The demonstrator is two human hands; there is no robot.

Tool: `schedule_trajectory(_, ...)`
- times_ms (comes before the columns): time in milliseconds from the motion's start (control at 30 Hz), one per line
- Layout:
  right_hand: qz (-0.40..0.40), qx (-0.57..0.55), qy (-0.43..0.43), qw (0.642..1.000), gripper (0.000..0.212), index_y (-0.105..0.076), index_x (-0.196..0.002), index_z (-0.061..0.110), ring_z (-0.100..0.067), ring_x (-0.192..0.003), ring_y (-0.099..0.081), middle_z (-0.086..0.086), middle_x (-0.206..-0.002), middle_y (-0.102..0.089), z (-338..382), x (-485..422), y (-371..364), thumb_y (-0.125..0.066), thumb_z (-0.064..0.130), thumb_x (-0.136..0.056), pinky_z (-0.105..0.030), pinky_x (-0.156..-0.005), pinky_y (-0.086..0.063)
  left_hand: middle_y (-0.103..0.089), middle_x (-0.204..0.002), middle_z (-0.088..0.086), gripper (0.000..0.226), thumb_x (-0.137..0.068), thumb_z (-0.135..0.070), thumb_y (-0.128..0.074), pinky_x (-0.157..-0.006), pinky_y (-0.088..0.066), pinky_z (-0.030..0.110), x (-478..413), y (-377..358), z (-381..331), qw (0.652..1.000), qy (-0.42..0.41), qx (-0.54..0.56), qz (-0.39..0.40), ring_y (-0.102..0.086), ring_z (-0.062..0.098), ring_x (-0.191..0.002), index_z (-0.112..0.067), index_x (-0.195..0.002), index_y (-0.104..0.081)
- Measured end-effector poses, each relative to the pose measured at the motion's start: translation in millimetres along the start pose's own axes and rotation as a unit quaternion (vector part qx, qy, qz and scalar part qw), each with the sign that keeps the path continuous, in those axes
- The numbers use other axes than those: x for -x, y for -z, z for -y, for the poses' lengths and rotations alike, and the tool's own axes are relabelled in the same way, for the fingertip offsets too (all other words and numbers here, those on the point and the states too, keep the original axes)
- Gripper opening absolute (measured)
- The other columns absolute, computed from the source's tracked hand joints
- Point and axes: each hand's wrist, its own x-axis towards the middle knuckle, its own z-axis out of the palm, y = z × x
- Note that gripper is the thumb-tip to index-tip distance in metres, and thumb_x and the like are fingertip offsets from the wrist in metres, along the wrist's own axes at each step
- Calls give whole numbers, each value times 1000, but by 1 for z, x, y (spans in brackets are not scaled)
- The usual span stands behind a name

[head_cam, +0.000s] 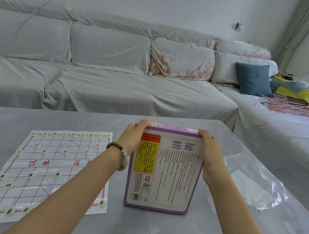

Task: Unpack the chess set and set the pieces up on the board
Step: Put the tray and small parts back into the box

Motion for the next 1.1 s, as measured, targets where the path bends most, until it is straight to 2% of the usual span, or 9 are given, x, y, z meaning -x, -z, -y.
schedule_trajectory(133,42,-72,-15,996,35,-53,-105,8,-16,-68,-59,-13,-87,-58,4,2,3,-51,39,-89,-22,-49,-48,-62,-62,-1,36,-94,-46,-40,-62,-53,30,10,5,-15,993,46,85,68,-62,15,-63,-17,-76,-52)
schedule_trajectory(267,-3,-172,10,985,31,-47,-107,20,-9,-74,-60,-1,-89,-63,-6,1,-9,-64,32,-85,-26,-67,-45,-61,-74,3,24,-94,-38,-47,-77,-53,38,6,-15,-9,989,-92,107,-34,-60,19,-70,-17,-81,-50)
schedule_trajectory(367,-5,-262,-77,962,71,-29,-138,26,-18,-97,-59,-3,-121,-57,-26,-2,-23,-70,30,-80,-39,-79,-49,-59,-82,2,15,-93,-22,-52,-62,-52,19,10,-40,13,981,-152,109,-53,-58,9,-73,-18,-78,-52)
schedule_trajectory(533,12,-267,-144,953,60,-41,-131,5,-23,-74,-63,-17,-100,-60,-49,-2,-32,-69,19,-80,-37,-64,-57,-60,-88,-2,25,-99,-17,-37,-60,-41,5,16,-65,42,986,-129,100,33,-56,-12,-64,-7,-96,-59)
schedule_trajectory(633,-13,-213,-117,970,25,-52,-110,10,-22,-69,-64,-11,-86,-64,-52,-5,-12,-59,8,-86,-33,-62,-56,-55,-114,0,31,-99,-26,-38,-74,-42,8,-7,-50,53,994,-89,59,-12,-56,-7,-91,-10,-122,-51)
schedule_trajectory(733,-44,-160,-62,984,26,-54,-114,16,-20,-73,-69,-9,-99,-69,-49,-18,17,-55,11,-89,-32,-62,-59,-35,-144,6,60,-90,-46,-49,-106,-32,35,-44,-28,68,995,-1,-84,-50,-37,22,-130,-16,-140,-32)
schedule_trajectory(800,-57,-113,-38,991,31,-53,-120,15,-22,-77,-69,-12,-107,-68,-41,-33,38,-57,19,-90,-32,-62,-59,-30,-149,9,80,-83,-56,-53,-110,-26,39,-65,-18,74,991,63,-100,-54,-32,27,-134,-15,-144,-22)
schedule_trajectory(933,6,-103,-6,995,24,-62,-113,19,-18,-74,-70,-6,-100,-72,-19,-73,69,-52,29,-93,-32,-65,-58,-58,-118,8,55,-89,-52,-47,-95,-45,43,-102,-18,76,983,177,43,16,-57,29,-108,-16,-130,-40)
schedule_trajectory(1100,-34,-4,-42,999,24,-65,-90,21,-15,-64,-65,0,-77,-71,-12,-149,84,-48,36,-95,-31,-67,-52,-64,-87,8,27,-96,-27,-47,-48,-54,25,-158,-53,75,965,124,232,9,-61,18,-72,-9,-116,-49)
